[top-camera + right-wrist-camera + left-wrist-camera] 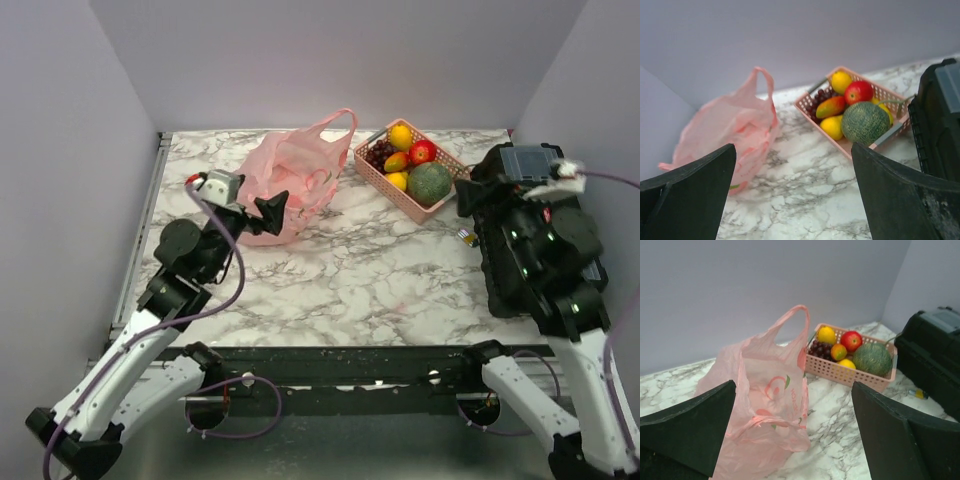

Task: Take the fake fruits out of the plastic bag
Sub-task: Reset both arms

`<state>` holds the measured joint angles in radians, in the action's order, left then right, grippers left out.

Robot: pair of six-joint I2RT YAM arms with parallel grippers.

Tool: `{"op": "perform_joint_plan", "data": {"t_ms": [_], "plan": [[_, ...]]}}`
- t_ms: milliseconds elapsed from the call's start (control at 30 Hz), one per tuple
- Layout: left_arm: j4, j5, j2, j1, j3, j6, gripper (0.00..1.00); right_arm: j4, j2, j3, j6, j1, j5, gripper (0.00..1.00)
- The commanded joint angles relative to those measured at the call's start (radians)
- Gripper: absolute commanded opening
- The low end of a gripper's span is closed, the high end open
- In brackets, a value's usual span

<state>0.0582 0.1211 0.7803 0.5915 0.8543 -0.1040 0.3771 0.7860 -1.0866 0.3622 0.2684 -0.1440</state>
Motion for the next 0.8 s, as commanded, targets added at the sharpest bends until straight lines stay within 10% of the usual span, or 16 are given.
{"op": "perform_joint_plan", "data": {"t_ms": [0, 767], "plan": [[-0.001, 0.027, -0.156, 0.004, 0.008, -0.086, 0.99, 0.085, -0.215, 0.018, -0.039, 0.003, -0.021, 1.0], [-0.04, 0.006, -0.478, 0.003, -0.053, -0.093, 0.99, 0.142, -0.47, 0.04, -0.015, 0.003, -0.141, 1.0]]}}
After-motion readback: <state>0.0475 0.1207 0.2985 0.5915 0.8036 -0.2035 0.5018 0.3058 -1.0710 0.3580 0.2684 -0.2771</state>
